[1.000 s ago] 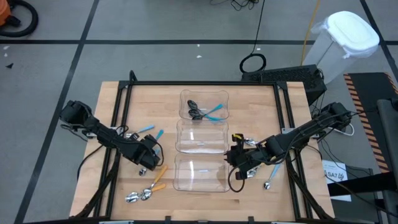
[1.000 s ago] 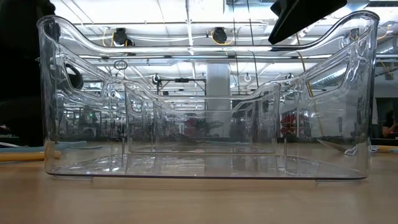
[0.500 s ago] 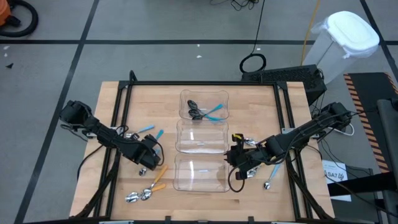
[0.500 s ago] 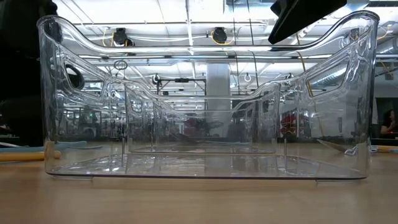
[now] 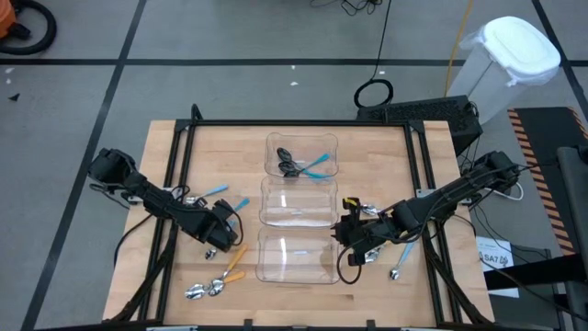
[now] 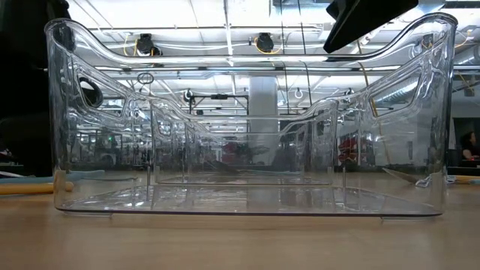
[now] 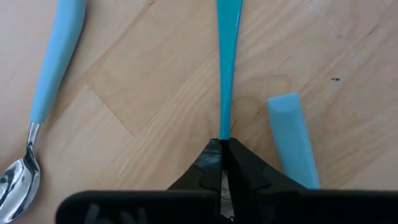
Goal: Sort silverware by color (type)
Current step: Put the dark blue spoon into the top transparent bin
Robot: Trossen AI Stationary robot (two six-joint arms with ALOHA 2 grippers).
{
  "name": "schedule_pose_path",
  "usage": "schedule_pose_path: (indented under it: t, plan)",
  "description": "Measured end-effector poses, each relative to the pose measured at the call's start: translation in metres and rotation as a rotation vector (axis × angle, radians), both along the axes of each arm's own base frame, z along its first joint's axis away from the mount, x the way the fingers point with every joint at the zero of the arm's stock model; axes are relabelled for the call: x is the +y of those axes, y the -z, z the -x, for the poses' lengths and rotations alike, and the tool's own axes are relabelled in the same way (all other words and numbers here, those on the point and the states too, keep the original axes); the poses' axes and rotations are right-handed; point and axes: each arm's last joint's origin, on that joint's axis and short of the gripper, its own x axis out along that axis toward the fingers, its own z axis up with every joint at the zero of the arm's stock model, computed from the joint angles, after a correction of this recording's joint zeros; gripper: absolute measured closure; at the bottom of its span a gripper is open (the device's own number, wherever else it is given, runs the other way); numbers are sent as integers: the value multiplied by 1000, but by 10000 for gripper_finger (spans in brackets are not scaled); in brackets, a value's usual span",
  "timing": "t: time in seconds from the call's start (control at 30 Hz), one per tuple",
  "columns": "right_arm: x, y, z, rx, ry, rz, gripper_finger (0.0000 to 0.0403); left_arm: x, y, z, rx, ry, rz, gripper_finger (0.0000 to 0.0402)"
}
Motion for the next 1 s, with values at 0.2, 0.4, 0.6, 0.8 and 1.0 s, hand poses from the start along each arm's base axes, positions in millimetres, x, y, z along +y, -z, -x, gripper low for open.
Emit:
schedule_pose_path:
  t: [0.2, 0.4, 0.6, 0.8, 1.0]
  plan:
    - [0, 0, 0, 0, 0, 0, 323, -1, -5, -3, 7, 34, -17, 393]
    - [0, 0, 0, 0, 0, 0, 323, -6, -21, -14, 10, 82, -30, 393]
    - [0, 0, 0, 0, 0, 0, 323, -7, -33, -18, 13, 100, -83, 393]
    - [0, 0, 0, 0, 0, 0, 323, -6, -50, -20, 46, 107, -183, 394]
    - [0, 0, 0, -4, 0, -2, 323, -9, -78, -29, 23, 129, -252, 394]
